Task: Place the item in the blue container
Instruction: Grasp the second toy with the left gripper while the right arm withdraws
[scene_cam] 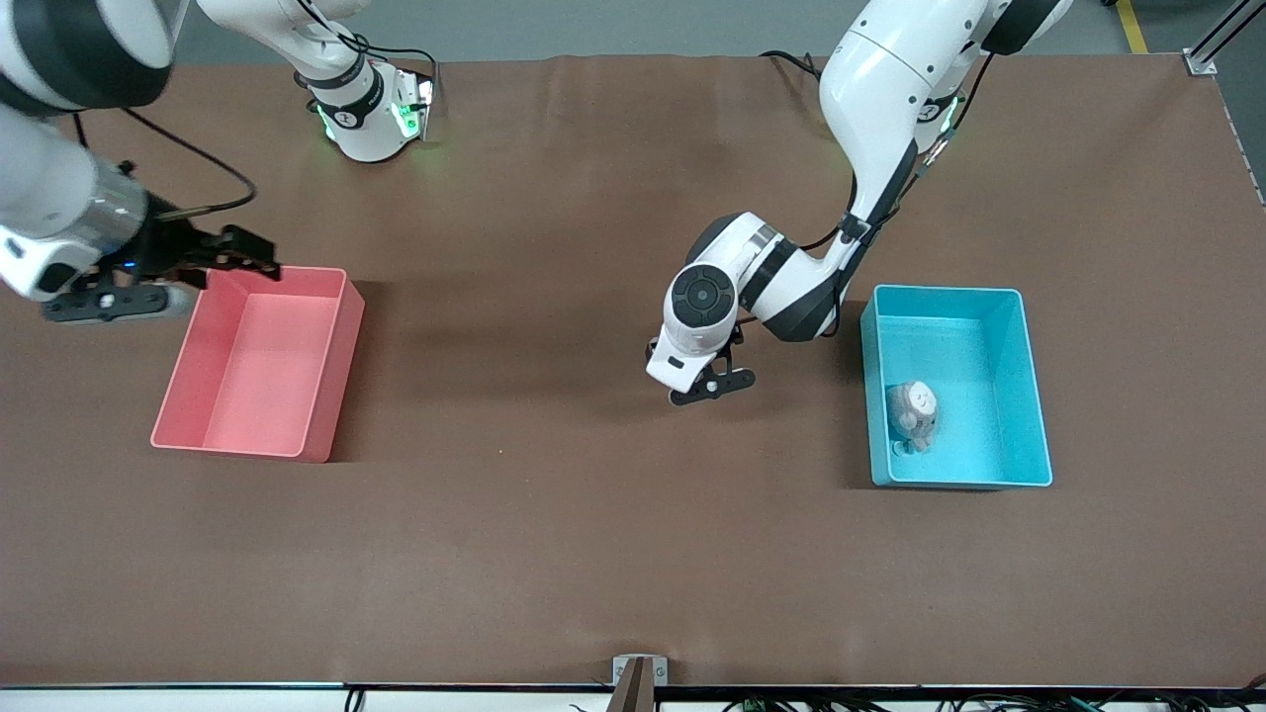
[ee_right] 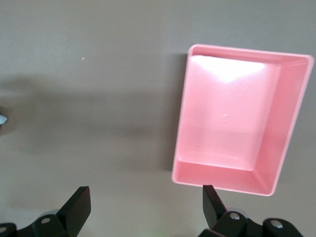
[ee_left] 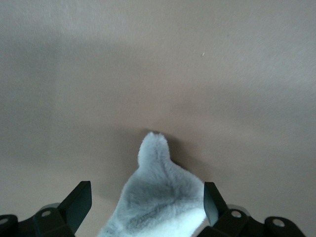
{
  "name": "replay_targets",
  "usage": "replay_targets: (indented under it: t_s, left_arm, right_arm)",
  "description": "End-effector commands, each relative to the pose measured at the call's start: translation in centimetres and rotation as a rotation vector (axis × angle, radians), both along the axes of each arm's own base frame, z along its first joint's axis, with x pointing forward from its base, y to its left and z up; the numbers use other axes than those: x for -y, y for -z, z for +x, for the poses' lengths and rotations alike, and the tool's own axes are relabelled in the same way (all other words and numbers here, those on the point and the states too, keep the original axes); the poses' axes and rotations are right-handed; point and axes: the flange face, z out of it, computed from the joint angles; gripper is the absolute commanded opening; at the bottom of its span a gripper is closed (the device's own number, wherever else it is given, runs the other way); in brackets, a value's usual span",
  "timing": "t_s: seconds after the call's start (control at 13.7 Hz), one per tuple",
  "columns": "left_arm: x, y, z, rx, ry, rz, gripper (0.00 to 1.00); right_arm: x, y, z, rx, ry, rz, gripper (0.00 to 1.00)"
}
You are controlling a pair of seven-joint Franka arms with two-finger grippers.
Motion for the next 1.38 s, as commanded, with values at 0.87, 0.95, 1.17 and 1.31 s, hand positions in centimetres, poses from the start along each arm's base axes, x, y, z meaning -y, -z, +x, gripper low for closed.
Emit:
replay_targets:
  t_s: [0.87,0.95,1.17,1.31]
  left_arm:
    - [0.4,0.9,-1.8,-0.09,-0.023,-0.079,0.42]
    - [0.4,1.1,-1.8,-0.089,-0.009,-0.078,0.26]
    - [-0.2,2.1,-1.6,-0.094,-0.001,-0.059,0.0]
    - [-1.2,0.6,-0.2,-0.074,-0.017,-0.068,0.0]
  right_arm:
    - [5.8,-10.9,1.5,0.239,0.05,-0.088,1.0]
    - [5.8,-11.3,1.5,0.243,0.049,-0.095,1.0]
    - [5.5,-11.4,1.4,0.24,0.047,-0.095,1.0]
    - [5.4,-11.5,1.4,0.243,0.049,-0.093,1.0]
